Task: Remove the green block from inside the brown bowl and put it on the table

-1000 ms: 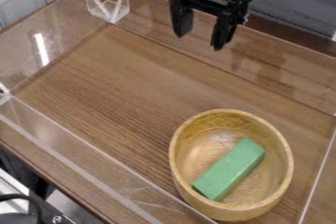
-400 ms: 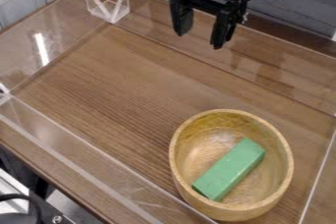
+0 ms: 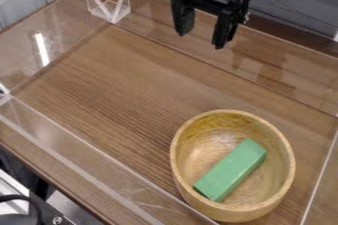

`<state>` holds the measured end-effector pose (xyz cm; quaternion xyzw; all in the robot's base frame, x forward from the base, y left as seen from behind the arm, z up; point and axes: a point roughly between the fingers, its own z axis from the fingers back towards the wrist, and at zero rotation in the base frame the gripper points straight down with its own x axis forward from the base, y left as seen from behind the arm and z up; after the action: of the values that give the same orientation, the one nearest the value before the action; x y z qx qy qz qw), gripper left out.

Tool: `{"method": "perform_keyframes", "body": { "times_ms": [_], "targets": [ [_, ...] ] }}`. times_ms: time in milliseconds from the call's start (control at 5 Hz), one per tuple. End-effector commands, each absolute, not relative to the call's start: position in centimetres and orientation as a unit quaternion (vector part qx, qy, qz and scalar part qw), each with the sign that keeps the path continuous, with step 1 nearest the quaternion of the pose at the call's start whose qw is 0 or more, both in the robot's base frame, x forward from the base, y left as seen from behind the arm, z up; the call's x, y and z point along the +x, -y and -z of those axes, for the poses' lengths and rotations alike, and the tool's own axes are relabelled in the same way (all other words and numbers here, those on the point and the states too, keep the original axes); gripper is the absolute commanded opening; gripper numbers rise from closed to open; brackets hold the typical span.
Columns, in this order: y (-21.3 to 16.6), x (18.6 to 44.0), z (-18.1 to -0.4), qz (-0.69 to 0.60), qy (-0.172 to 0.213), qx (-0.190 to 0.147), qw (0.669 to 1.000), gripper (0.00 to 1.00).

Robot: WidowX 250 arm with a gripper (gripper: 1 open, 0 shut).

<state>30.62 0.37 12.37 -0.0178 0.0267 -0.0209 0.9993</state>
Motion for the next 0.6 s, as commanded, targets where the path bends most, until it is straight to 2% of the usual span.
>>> {"method": "perform_keyframes", "body": {
  "times_ms": [0,400],
  "targets": [
    [-0.39,30.8,-14.64,0.022,0.013,-0.017,1.0,1.0],
    [-0.37,30.64,-14.74,0.024,0.014,-0.018,0.999,1.0]
  ]
}}
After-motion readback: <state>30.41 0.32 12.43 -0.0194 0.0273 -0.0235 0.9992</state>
